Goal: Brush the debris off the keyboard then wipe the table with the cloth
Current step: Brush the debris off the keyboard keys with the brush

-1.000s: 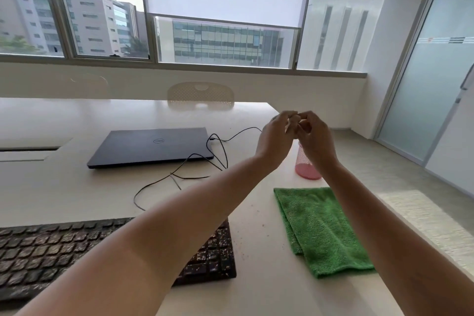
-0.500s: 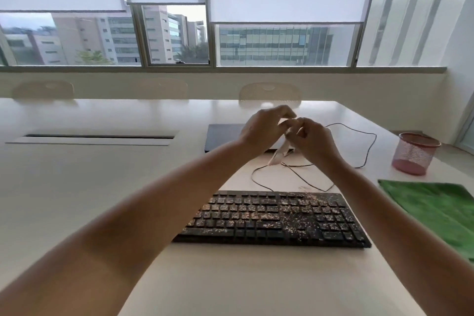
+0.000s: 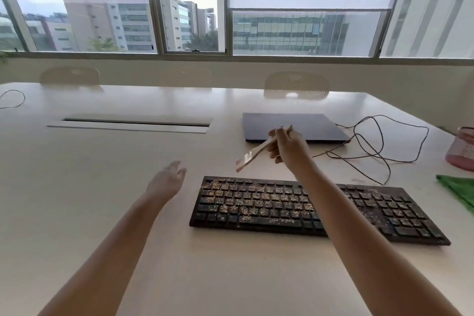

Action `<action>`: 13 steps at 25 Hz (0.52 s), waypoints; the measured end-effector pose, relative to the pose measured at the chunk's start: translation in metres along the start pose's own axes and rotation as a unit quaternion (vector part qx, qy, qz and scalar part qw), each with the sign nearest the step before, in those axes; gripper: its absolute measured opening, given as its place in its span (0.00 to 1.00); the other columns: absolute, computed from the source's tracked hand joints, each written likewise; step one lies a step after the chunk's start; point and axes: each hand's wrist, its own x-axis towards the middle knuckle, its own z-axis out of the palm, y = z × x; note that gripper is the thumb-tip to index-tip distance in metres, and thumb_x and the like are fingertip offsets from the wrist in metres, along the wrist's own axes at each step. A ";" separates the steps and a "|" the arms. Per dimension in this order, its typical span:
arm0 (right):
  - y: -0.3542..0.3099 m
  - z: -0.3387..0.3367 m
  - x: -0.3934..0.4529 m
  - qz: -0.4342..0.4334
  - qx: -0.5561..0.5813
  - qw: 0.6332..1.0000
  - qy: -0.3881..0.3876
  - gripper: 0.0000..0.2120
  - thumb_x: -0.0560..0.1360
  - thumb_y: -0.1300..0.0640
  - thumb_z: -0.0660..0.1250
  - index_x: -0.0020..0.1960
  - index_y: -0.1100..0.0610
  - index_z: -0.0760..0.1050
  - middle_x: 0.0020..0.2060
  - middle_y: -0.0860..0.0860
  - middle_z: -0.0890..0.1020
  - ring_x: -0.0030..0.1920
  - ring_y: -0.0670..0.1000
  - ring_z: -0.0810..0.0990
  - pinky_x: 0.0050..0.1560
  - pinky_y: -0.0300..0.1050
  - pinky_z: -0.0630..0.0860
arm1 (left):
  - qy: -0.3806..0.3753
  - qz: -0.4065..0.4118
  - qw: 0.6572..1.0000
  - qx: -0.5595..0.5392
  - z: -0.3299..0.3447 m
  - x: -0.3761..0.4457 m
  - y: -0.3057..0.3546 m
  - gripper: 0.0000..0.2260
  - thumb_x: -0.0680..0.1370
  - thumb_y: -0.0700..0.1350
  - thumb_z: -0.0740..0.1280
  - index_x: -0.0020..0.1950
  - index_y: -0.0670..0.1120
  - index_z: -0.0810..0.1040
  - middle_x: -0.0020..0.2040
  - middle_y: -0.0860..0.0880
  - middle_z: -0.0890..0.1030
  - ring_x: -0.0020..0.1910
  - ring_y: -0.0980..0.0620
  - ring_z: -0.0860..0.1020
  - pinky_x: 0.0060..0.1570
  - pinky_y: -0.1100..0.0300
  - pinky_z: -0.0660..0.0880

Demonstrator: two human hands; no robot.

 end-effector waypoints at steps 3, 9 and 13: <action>-0.009 0.036 -0.002 -0.011 -0.023 0.998 -0.061 0.11 0.81 0.58 0.53 0.43 0.54 0.70 0.32 0.52 0.76 0.29 0.47 0.74 0.29 0.40 0.71 | -0.008 0.013 0.994 0.111 0.013 0.003 -0.006 0.22 0.83 0.51 0.49 0.77 0.50 0.56 0.77 0.51 0.55 0.77 0.48 0.52 0.74 0.50 0.49; -0.015 0.078 -0.004 -0.039 -0.089 0.987 -0.132 0.09 0.81 0.57 0.53 0.52 0.59 0.70 0.32 0.50 0.77 0.29 0.46 0.76 0.30 0.40 0.73 | -0.002 0.011 0.989 0.149 0.018 0.017 -0.001 0.22 0.82 0.52 0.47 0.77 0.52 0.54 0.78 0.53 0.52 0.77 0.48 0.49 0.74 0.47 0.45; -0.017 0.068 -0.002 -0.033 -0.192 0.977 -0.085 0.10 0.81 0.55 0.54 0.49 0.59 0.72 0.35 0.53 0.79 0.30 0.47 0.77 0.39 0.49 0.78 | -0.011 0.009 0.987 0.158 0.020 0.021 -0.005 0.23 0.82 0.53 0.47 0.77 0.52 0.53 0.78 0.53 0.50 0.77 0.48 0.47 0.74 0.47 0.43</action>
